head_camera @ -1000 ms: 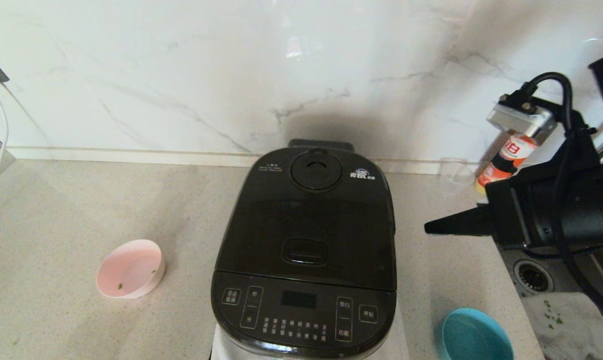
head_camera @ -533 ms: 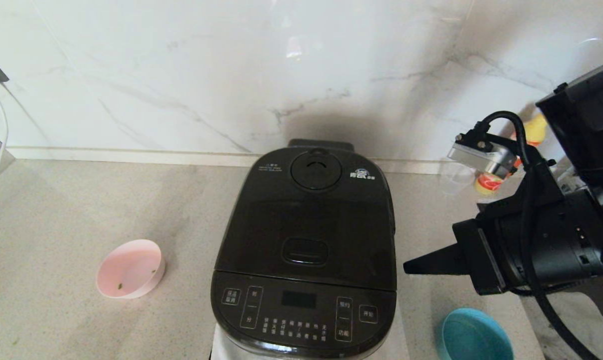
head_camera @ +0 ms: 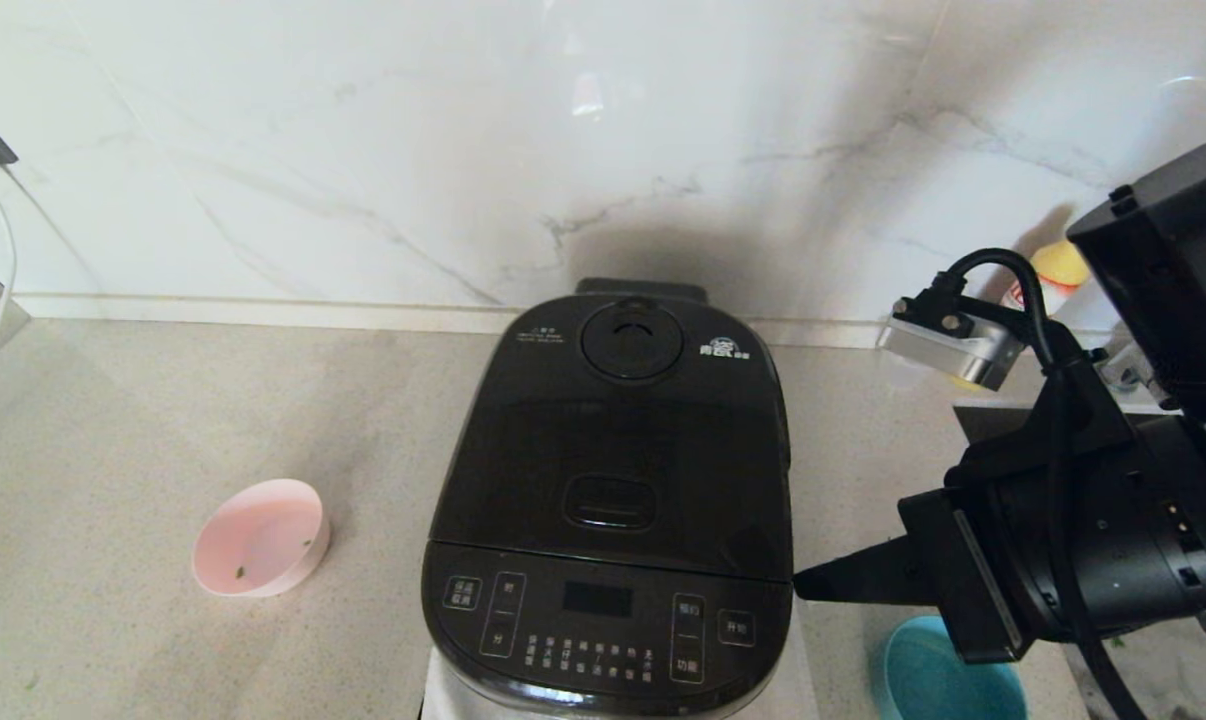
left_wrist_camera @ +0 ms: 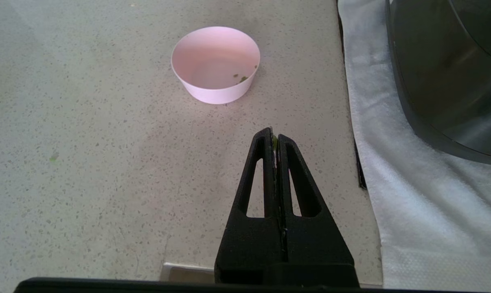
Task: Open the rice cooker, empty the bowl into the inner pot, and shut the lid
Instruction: Press the start button
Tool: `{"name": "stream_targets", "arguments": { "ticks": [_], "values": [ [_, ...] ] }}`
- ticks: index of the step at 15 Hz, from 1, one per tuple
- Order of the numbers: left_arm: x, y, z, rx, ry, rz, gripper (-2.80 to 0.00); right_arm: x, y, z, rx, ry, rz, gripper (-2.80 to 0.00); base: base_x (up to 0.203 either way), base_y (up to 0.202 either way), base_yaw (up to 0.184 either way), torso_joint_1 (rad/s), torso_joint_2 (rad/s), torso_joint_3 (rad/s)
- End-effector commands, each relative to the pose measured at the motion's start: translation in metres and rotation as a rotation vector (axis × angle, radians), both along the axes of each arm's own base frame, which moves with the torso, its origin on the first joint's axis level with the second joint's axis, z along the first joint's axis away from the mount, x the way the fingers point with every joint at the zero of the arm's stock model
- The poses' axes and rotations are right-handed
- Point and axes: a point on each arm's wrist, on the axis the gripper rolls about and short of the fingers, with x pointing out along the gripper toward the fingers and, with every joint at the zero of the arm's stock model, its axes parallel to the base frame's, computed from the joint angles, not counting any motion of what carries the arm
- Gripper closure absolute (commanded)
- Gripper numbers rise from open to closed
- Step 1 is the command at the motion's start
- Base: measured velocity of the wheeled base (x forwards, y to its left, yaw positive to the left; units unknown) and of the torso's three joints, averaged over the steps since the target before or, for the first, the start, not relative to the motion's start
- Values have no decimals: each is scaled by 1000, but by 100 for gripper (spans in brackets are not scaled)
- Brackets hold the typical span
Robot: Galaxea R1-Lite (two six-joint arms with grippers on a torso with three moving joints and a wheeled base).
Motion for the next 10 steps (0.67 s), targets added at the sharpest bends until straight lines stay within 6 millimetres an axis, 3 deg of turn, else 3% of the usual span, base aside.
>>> {"name": "stream_targets", "arguments": {
  "ticks": [1,10],
  "values": [
    [0,0,0,0,1,1,0,-1,2,-2,0,17,0,0,0,0,0,0,0,0],
    [0,0,0,0,-1,1,0,-2,11,-3,-1,23,23,0,0,0,0,0,0,0]
  ]
}}
